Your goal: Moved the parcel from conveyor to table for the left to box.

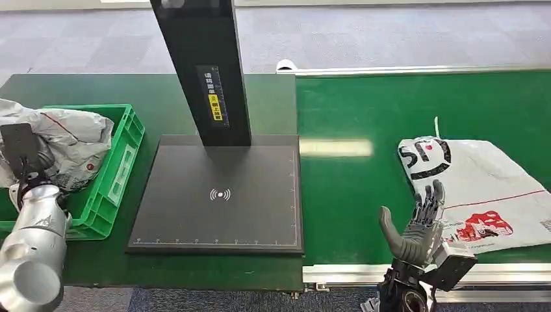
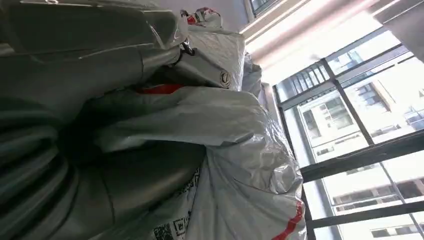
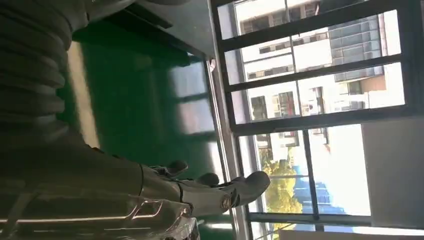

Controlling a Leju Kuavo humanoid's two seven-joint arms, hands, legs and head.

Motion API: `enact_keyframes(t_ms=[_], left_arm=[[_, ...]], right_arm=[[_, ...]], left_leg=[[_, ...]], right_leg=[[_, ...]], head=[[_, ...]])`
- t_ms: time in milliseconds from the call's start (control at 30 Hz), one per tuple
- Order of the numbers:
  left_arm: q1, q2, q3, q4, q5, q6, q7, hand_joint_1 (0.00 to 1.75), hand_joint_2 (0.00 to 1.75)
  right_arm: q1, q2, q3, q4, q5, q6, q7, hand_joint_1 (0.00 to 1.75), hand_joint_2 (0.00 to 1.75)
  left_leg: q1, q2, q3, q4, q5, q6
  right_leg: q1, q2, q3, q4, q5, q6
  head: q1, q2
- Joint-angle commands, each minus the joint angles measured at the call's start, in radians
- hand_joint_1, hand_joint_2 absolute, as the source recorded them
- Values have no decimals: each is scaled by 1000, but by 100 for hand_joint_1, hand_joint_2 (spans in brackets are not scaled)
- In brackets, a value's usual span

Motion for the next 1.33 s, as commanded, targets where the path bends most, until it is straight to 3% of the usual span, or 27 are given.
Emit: enact_keyframes(t_ms=[33,267,300,333,600,700,900,1033,1133,1167,1300,1333], left_arm=[[-61,-4,45,89,-1,-1,8,175,175],[-61,-4,45,89,-1,-1,8,175,175],[-62,-3,46,88,-2,-8,7,120,175],[-66,-5,60,84,7,-17,2,0,175],[-86,-29,95,23,-17,-60,-74,0,175],[-91,-52,83,-32,-61,-60,-103,0,175],[20,-177,-95,-452,-8,-108,-117,0,175],[242,-222,-400,-848,-22,2,-117,0,175],[439,-322,-697,-1161,-198,50,-117,0,175],[471,-347,-735,-1199,-235,71,-105,0,175],[471,-322,-742,-1199,-229,81,-82,0,175],[500,-289,-822,-1257,-174,3,-117,0,175]], right_arm=[[-30,-2,-34,55,-2,-1,-3,0,175],[-30,-2,-34,55,-2,-1,-3,0,175],[-31,-2,-34,55,-2,-1,-3,0,175],[-32,-3,-36,58,-2,-2,-3,0,175],[-43,-7,-36,78,2,-6,-3,0,175],[-45,-8,-26,71,24,-59,-3,0,175],[-23,-8,-13,55,12,-84,-3,0,175],[-8,-11,-9,42,5,-105,-3,0,175],[6,-9,-19,24,4,-115,-3,0,175],[9,-8,-22,19,4,-115,-3,0,175],[9,-5,-26,17,5,-113,-3,0,175],[10,-6,-29,16,6,-113,-3,0,175]], left_leg=[[1,-1,0,0,0,0],[1,-2,0,0,0,1],[1,-2,1,0,1,1],[1,-2,0,0,1,1],[1,-2,-1,0,0,1],[1,-2,-1,1,0,1],[1,-4,-2,1,1,1],[0,-1,1,-1,0,1],[0,-4,0,-1,0,1],[0,-8,1,-1,0,2],[-1,-10,0,0,-1,2],[-1,-7,-2,1,-1,2]], right_leg=[[1,-2,1,-1,0,0],[1,-2,1,-1,0,0],[1,-3,2,-1,0,0],[1,-3,1,-1,0,0],[1,-3,1,0,0,0],[1,-3,0,0,0,0],[1,-4,1,-1,0,0],[0,-2,2,-2,0,0],[0,-5,2,-2,-1,1],[0,-9,4,-3,-1,1],[-1,-11,4,-3,-3,3],[-1,-8,2,-2,-2,3]], head=[[0,0],[0,0],[0,0],[0,0],[0,0],[0,0],[0,0],[0,0],[0,0],[0,0],[0,0],[1,0]])
